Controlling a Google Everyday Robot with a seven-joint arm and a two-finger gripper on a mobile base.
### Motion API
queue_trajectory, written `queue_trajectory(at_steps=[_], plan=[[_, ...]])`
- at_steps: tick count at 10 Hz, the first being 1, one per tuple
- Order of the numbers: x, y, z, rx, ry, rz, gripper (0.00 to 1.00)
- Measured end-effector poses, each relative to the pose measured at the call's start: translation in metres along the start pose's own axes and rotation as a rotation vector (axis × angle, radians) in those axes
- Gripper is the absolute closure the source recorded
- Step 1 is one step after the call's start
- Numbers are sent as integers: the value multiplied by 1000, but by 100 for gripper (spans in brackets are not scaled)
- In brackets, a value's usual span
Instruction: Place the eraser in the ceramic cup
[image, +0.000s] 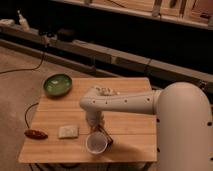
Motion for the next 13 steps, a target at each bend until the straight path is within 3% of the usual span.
queue_trajectory(at_steps=[2,5,7,10,13], plan=[[8,12,-23,-3,47,22,93],[24,47,-84,-4,151,61,93],[30,58,-124,4,217,62,93],[34,38,-182,21,307,11,93],[34,6,-226,30,366,-61,93]])
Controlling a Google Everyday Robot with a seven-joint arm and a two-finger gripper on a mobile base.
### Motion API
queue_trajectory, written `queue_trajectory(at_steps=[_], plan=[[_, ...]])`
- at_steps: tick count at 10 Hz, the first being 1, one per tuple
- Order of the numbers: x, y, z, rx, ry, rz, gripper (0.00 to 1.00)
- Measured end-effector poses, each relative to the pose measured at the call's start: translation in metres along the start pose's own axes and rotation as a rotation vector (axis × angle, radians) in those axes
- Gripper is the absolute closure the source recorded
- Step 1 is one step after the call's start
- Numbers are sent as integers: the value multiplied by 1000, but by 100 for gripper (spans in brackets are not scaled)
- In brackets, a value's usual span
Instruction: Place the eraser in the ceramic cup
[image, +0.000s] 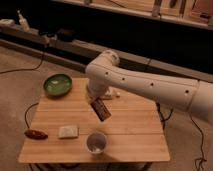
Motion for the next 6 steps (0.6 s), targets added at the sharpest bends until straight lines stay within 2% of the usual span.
queue_trajectory(at_steps=[1,3,6], plan=[[0,-11,-8,9,6,-21,93],[-16,-45,-22,33,1,-80,93],[-45,-66,-11,30,-30,-84,93]])
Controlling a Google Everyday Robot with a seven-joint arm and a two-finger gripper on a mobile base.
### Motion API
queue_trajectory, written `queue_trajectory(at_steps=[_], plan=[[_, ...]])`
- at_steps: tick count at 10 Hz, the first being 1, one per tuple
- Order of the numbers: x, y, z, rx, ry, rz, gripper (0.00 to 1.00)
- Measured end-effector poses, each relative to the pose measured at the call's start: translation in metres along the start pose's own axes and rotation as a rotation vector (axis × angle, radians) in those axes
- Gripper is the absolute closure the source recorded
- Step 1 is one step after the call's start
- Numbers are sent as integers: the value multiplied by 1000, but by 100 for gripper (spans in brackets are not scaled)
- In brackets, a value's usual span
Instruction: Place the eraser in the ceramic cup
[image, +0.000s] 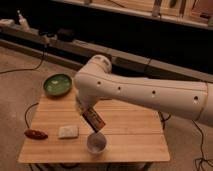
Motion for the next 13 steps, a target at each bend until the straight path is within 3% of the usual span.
queue_trajectory(at_steps=[1,3,6,7,13], plan=[[-6,-7,8,0,-6,9,89],[-10,-13,18,3,-2,32,70],[-10,-21,20,-4,13,32,41],[-13,-24,19,-7,13,24,36],[-40,-39,22,12,-31,-17,35]])
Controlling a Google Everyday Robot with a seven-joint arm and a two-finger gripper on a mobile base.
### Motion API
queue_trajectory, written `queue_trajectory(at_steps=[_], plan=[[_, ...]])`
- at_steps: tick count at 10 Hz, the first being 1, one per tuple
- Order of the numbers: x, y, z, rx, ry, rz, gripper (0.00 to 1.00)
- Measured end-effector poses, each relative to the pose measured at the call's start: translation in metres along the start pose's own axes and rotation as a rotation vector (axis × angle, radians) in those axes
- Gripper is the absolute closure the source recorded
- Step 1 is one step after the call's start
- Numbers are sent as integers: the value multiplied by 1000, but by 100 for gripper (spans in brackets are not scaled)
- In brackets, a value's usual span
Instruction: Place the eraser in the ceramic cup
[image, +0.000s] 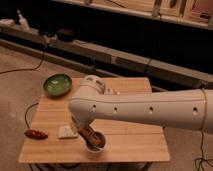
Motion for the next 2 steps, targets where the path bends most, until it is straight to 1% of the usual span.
queue_trajectory(at_steps=[1,2], plan=[[-2,3,1,10,-9,9,35],[-3,5,1,8,-9,13,35]])
